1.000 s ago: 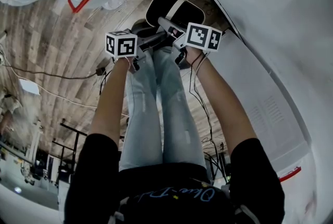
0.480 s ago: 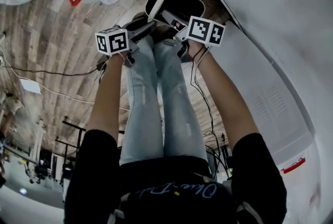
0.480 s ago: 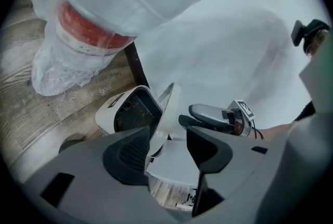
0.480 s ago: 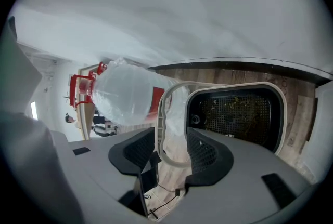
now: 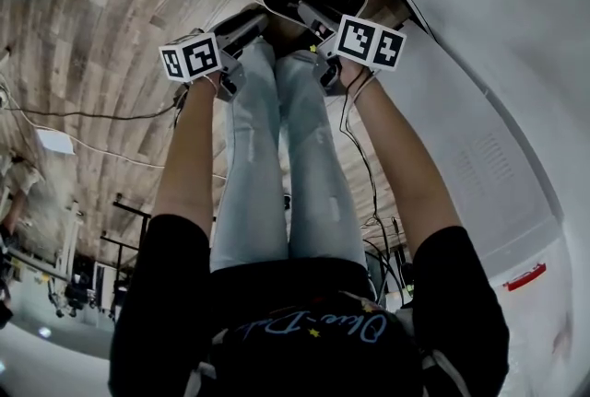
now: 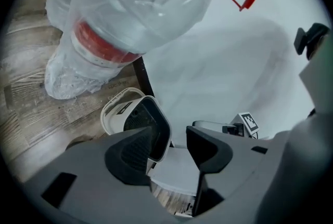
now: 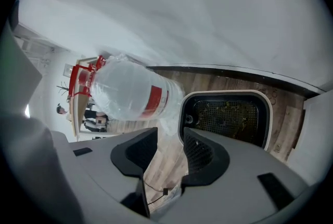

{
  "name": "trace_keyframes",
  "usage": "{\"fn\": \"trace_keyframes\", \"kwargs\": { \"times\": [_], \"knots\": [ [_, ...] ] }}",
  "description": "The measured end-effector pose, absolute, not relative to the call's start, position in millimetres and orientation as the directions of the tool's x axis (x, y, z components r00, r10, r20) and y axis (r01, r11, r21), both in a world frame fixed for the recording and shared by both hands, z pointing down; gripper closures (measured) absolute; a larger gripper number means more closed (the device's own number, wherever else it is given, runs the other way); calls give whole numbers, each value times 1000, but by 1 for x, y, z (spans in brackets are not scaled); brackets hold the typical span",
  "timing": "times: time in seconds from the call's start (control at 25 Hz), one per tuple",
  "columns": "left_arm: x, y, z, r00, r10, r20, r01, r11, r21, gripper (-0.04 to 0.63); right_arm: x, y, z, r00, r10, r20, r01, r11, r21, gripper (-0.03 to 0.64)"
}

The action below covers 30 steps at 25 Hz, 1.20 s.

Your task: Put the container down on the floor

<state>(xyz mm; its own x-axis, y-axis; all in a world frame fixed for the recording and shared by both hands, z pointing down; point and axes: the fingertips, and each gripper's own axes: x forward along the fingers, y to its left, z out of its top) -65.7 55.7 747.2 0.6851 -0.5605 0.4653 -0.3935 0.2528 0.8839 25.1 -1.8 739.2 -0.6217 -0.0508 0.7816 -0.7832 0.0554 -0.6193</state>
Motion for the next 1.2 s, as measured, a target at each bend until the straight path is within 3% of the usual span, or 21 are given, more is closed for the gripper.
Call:
{"fn": "trace_keyframes", "kwargs": {
  "times": [0.16, 0.28, 0.52, 0.72, 0.92, 1.2],
  "knots": [
    [-53, 43, 727, 719, -563, 408, -363, 196, 911, 396, 28, -4, 725, -613, -87, 785, -789, 38, -613, 559],
    [-44, 31, 703, 742, -577, 341, -340, 115, 933, 472, 26, -7, 708, -642, -126, 756, -763, 14, -646, 610],
    [-31, 14, 655, 762, -583, 284, -386, -55, 921, 579, 20, -7, 665, -692, -187, 697, -716, 58, -695, 617],
    [-23, 11, 610, 797, -540, 270, -420, -175, 890, 586, 19, -25, 613, -697, -292, 656, -704, 102, -703, 617],
    [-14, 16, 556, 831, -491, 261, -442, -300, 845, 586, 20, -53, 537, -718, -456, 526, -634, 118, -764, 617],
    [-16, 3, 463, 822, -528, 214, -467, -408, 785, 586, 29, -65, 443, -717, -567, 404, -599, 205, -774, 617]
  ]
}}
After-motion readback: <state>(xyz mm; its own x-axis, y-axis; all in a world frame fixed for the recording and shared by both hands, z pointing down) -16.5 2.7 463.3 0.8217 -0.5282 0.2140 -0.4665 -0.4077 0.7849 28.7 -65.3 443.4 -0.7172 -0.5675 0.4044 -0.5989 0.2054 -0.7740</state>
